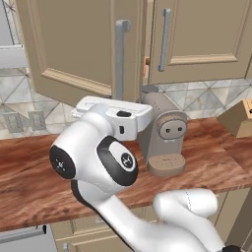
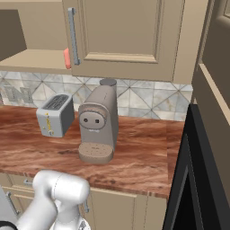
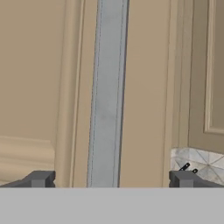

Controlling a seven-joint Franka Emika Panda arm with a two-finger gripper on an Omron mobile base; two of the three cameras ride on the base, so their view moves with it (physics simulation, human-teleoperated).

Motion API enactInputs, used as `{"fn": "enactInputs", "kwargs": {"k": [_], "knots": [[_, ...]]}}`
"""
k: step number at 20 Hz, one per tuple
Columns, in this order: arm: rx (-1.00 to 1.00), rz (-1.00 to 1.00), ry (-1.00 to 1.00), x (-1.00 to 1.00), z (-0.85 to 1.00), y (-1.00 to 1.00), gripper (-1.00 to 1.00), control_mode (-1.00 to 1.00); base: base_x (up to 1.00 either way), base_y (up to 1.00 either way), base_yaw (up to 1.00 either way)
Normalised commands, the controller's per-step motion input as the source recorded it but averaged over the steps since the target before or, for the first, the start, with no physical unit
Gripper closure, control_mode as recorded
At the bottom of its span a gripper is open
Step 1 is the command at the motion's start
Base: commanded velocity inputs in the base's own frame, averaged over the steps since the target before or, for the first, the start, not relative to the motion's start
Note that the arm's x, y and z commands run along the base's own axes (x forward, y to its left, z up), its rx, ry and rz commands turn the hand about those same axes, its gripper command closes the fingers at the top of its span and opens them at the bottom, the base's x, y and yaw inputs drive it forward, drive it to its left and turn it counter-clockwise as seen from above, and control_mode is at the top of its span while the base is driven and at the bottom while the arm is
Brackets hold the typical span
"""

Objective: Pick up the bar soap and sponge from the sink, and place them back in the cabinet, and close the cabinet doors.

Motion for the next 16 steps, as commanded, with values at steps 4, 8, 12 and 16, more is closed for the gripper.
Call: {"fn": "enactInputs", "kwargs": {"k": [4, 8, 12, 16], "knots": [[0.00, 0.00, -0.02, 0.44, -0.05, 0.00, -1.00, -1.00, 0.00, 0.00, 0.00], [0.00, 0.00, -0.01, 0.46, -0.05, 0.00, -1.00, -1.00, 0.00, 0.00, 0.00], [0.00, 0.00, -0.02, 0.46, -0.05, 0.00, -1.00, -1.00, 0.00, 0.00, 0.00], [0.00, 0.00, -0.02, 0.44, -0.05, 0.00, -1.00, -1.00, 0.00, 0.00, 0.00]]}}
